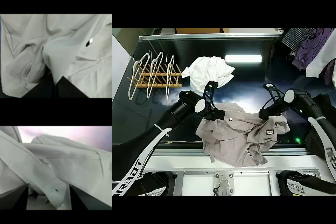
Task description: Fold the clothes and pants, and hang the long-sleeved shirts on hangers.
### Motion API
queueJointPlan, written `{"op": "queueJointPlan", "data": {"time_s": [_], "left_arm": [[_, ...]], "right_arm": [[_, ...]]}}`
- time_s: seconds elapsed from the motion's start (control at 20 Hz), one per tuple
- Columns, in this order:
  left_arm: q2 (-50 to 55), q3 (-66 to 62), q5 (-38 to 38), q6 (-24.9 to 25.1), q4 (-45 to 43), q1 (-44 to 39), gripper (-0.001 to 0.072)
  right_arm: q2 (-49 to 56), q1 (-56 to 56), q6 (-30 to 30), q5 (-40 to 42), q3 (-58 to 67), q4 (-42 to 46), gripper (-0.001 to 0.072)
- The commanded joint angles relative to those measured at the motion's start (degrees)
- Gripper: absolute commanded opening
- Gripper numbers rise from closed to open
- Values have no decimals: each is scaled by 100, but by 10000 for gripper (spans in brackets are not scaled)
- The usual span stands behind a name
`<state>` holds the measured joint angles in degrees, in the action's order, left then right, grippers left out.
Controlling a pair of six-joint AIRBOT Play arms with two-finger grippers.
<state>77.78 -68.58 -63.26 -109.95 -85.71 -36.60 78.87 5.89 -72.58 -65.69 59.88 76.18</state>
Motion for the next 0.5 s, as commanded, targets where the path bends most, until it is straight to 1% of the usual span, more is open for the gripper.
{"op": "queueJointPlan", "data": {"time_s": [0.0,0.1,0.15,0.2,0.25,0.3,0.35,0.45], "left_arm": [[4,2,-22,11,-9,4,14],[4,2,-28,13,-9,4,14],[4,2,-42,13,-9,4,14],[4,2,-59,15,-11,4,14],[4,2,-81,15,-15,4,14],[2,2,-103,20,-24,4,14],[-35,2,-101,61,-70,7,14],[-262,-188,-289,107,-319,81,14]], "right_arm": [[509,-85,391,-446,223,-396,537],[457,-68,389,-374,225,-492,535],[407,-70,396,-363,236,-566,503],[341,-68,411,-367,247,-595,369],[245,-68,409,-363,260,-595,200],[125,-70,411,-361,278,-560,50],[-61,-70,404,-361,326,-393,12],[-566,-72,203,-529,605,144,12]]}}
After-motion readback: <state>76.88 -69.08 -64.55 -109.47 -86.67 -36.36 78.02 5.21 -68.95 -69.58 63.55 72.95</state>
